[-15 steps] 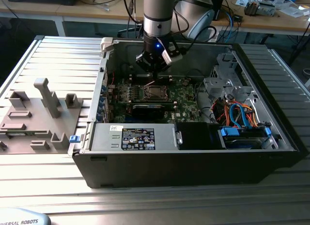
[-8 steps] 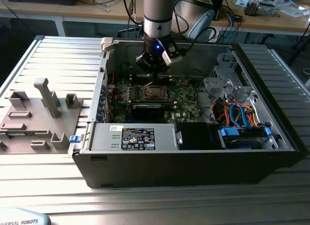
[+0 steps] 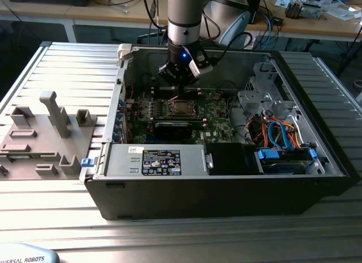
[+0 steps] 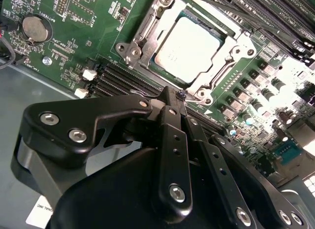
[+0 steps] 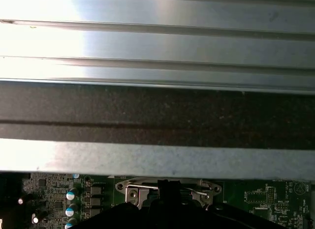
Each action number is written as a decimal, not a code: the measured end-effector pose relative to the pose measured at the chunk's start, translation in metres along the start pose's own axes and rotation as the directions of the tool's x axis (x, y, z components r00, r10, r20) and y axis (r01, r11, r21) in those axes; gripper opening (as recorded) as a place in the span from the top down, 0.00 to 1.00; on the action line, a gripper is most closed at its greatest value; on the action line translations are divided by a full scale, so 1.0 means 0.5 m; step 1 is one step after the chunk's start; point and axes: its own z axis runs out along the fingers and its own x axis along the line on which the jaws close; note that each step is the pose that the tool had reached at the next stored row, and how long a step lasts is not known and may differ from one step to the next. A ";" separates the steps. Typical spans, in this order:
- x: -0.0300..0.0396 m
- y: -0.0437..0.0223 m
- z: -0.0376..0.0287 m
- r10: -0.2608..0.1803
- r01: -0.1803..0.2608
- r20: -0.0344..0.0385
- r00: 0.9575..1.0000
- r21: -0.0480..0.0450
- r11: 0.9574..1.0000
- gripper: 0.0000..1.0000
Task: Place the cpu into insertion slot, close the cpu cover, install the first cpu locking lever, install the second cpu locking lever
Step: 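Install the first cpu locking lever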
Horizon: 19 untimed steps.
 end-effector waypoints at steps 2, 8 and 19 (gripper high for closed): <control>0.000 0.000 0.001 0.000 0.000 0.000 1.000 0.000 1.000 0.89; -0.001 0.000 0.003 0.000 0.000 0.000 1.000 0.000 1.000 0.89; -0.003 0.000 0.008 -0.010 0.010 0.000 1.000 0.000 1.000 0.89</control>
